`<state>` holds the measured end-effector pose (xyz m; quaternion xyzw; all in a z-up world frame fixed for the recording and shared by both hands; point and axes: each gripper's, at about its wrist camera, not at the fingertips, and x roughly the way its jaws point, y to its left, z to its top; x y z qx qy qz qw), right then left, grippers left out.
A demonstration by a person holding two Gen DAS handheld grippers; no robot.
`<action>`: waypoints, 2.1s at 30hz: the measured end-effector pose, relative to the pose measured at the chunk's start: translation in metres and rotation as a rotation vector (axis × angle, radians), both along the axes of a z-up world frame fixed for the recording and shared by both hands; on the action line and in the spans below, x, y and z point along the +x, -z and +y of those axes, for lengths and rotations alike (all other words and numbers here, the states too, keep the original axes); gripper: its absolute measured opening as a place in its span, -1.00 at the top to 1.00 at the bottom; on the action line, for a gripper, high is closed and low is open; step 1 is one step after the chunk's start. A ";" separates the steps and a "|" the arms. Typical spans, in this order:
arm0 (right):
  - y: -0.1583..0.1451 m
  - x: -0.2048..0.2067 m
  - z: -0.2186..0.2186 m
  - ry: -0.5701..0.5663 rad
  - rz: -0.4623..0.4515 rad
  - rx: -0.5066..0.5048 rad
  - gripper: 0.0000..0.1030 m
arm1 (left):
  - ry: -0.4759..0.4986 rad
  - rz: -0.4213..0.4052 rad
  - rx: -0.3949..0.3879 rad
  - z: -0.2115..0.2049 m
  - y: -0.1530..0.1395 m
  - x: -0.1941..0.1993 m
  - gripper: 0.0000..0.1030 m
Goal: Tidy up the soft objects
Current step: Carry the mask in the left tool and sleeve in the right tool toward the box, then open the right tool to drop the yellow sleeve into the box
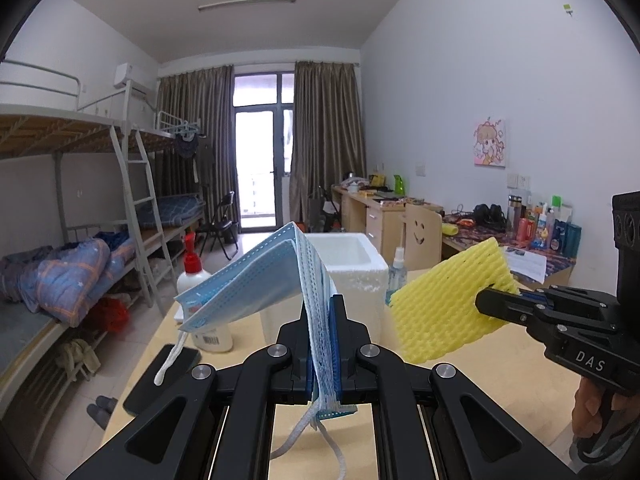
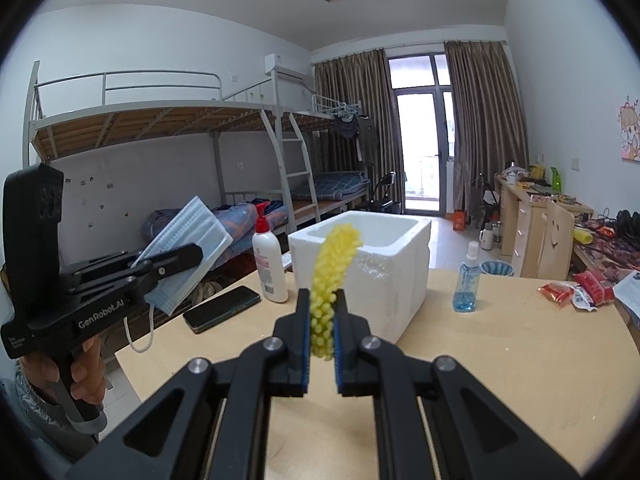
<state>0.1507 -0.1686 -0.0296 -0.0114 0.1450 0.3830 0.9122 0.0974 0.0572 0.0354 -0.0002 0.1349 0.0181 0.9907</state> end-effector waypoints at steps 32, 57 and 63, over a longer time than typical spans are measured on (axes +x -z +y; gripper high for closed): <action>-0.049 0.073 0.044 -0.020 -0.049 -0.032 0.77 | 0.019 0.015 0.032 0.024 -0.040 0.102 0.87; -0.029 0.145 0.090 -0.056 0.039 -0.091 0.77 | -0.059 0.001 0.041 0.042 -0.044 0.128 0.87; -0.027 0.152 0.098 -0.054 0.063 -0.104 0.77 | -0.069 0.015 0.031 0.043 -0.043 0.133 0.86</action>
